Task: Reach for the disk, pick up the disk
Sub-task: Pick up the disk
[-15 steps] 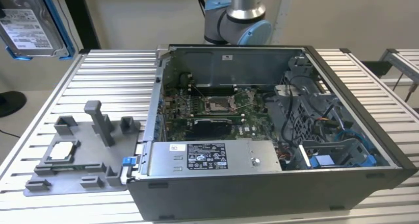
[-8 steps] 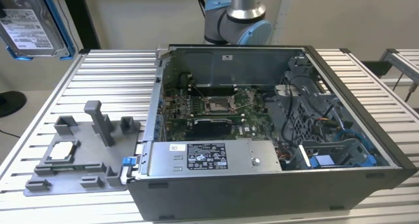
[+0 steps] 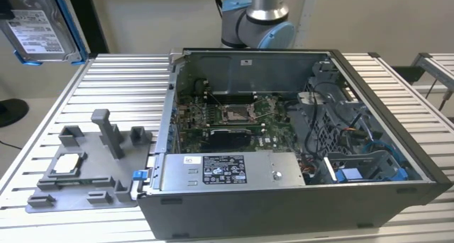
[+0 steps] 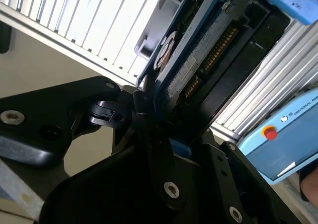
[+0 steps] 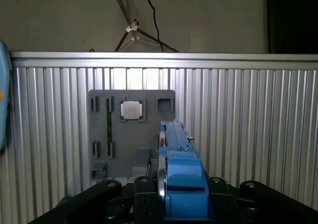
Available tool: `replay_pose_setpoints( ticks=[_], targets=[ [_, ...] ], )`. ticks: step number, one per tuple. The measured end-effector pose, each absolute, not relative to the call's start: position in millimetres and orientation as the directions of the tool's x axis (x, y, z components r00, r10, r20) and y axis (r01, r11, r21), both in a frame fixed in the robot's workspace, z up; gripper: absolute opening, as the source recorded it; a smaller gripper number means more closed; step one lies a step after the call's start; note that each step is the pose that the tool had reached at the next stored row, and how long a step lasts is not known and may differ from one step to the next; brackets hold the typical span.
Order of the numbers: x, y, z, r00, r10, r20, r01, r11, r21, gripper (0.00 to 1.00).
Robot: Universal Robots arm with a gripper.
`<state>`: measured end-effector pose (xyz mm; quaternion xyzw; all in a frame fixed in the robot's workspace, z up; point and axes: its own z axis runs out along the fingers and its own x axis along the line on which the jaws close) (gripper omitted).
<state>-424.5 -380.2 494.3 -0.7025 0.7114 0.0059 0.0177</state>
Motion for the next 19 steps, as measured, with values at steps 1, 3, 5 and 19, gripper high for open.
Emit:
replay_pose_setpoints(
  ticks=[1, 3, 5, 19],
  targets=[
    [-422.7, -380.2, 494.4, -0.012, -0.999, -0.033, -1.000, 0.013, -0.016, 0.00],
    [-419.0, -380.2, 494.3, -0.012, -0.999, -0.033, -1.000, 0.013, -0.016, 0.00],
    [-415.3, -380.2, 494.3, -0.012, -0.999, -0.033, -1.000, 0.013, -0.016, 0.00],
    [-385.2, -380.2, 494.3, -0.012, -0.999, -0.033, -1.000, 0.013, -0.016, 0.00]
  ],
)
